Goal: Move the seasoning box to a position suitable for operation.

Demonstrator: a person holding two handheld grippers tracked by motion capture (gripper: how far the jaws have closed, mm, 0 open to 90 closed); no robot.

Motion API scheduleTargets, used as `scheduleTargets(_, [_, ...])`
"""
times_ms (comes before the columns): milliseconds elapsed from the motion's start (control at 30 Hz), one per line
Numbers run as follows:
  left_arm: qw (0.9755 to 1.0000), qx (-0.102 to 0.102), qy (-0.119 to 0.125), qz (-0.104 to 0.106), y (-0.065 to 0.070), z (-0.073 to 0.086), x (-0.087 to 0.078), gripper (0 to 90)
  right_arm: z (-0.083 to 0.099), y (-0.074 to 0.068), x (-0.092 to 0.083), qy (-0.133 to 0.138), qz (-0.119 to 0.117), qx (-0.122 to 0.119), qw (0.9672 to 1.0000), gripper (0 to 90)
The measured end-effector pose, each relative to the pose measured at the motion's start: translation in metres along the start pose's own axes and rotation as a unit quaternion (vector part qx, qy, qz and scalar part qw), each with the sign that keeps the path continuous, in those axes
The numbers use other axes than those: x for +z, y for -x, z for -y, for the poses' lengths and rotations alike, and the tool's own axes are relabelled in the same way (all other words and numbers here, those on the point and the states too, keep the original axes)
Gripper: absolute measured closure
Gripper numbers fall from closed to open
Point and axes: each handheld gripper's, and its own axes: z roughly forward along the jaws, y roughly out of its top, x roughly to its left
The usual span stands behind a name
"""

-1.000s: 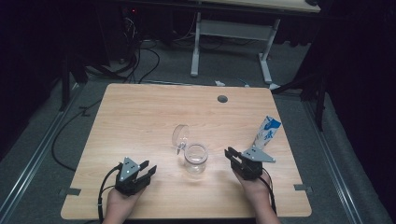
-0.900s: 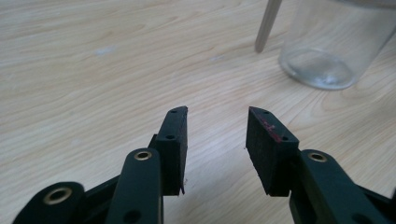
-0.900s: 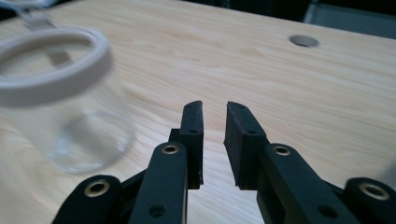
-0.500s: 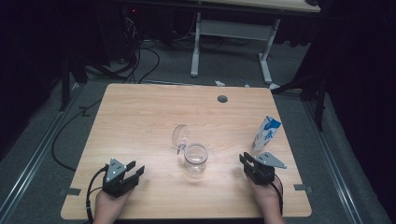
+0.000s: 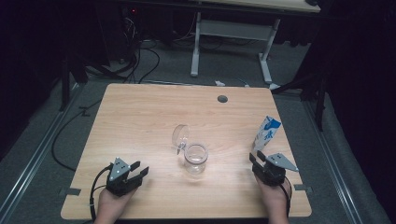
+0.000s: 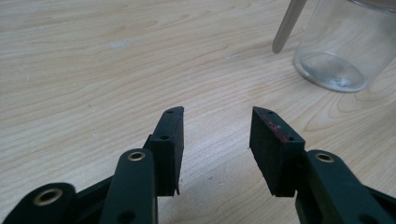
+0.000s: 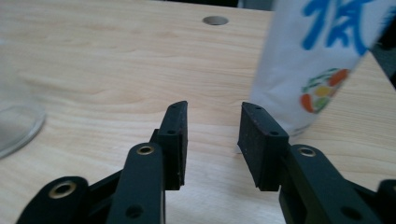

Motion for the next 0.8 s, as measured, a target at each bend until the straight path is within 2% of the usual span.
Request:
scheduleTargets(133, [1.0,-0.002,0.007,-0.005,0.001,-0.001,-0.002,55.3,-0.004,0.01,0.001,0.002,0.018,0.013,0.9998,55.7])
scheduleTargets(233, [0.9999,0.008,0.006,-0.009,0.005,0.0,-0.002,55.7,-0.009,0.016,0.002,0.001,0.025,0.014,0.9996,53.5])
scheduleTargets(367, [0.9998,0.015,0.007,-0.012,0.007,0.001,-0.004,55.7,-0.019,0.018,0.003,0.009,0.041,0.013,0.999,46.1])
scheduleTargets(433, [0.9999,0.011,0.008,-0.011,0.006,0.001,-0.005,55.7,-0.026,0.019,0.006,0.009,0.044,0.023,0.9987,41.9])
scheduleTargets(567, [0.9998,0.007,0.011,-0.012,0.003,0.0,-0.007,55.7,-0.035,0.019,0.016,-0.004,0.066,0.026,0.9975,35.2])
scheduleTargets(700, [0.9998,0.01,0.01,-0.012,0.004,0.001,-0.006,55.5,-0.035,0.023,0.026,-0.018,0.098,0.036,0.9943,28.8])
scheduleTargets(800, [0.9998,0.011,0.009,-0.011,0.004,0.002,-0.006,55.5,-0.035,0.024,0.033,-0.029,0.106,0.041,0.9931,27.2])
